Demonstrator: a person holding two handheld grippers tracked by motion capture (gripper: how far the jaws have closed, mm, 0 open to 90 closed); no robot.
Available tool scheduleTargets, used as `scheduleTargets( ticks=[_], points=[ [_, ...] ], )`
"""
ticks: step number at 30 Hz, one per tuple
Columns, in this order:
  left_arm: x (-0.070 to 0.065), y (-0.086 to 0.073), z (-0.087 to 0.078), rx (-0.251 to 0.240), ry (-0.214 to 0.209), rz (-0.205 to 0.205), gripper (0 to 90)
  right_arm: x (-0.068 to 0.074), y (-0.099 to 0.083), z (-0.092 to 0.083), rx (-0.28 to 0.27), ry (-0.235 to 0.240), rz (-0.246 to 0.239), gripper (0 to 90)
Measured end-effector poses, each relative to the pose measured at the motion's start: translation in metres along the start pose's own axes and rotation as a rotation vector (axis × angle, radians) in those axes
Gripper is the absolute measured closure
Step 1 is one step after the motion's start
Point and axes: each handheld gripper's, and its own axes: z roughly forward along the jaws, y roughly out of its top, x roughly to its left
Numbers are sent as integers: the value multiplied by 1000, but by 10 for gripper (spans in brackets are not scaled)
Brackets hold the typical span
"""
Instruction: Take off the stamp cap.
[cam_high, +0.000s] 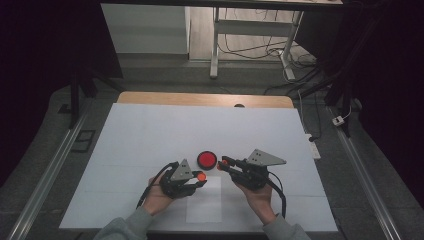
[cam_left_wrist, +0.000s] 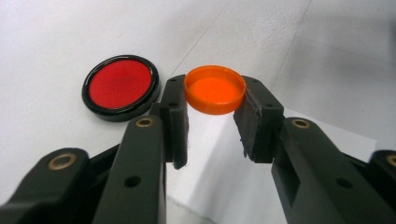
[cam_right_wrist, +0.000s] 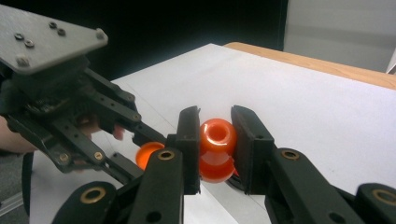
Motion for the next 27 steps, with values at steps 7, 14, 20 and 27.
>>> scheduleTargets(
  ticks=[7,14,20,27],
  points=[
    [5,-7,-14,-17,12,-25,652,0,-2,1,8,1,3,726],
    [13,-18,-31,-26,38,-59,651,-1,-3,3,13,1,-1,725],
    [20,-33,-49,-31,70,-99,651,-1,-5,5,19,9,1,725],
    [28,-56,-70,-33,90,-170,651,-2,-6,6,18,8,14,726]
  ],
)
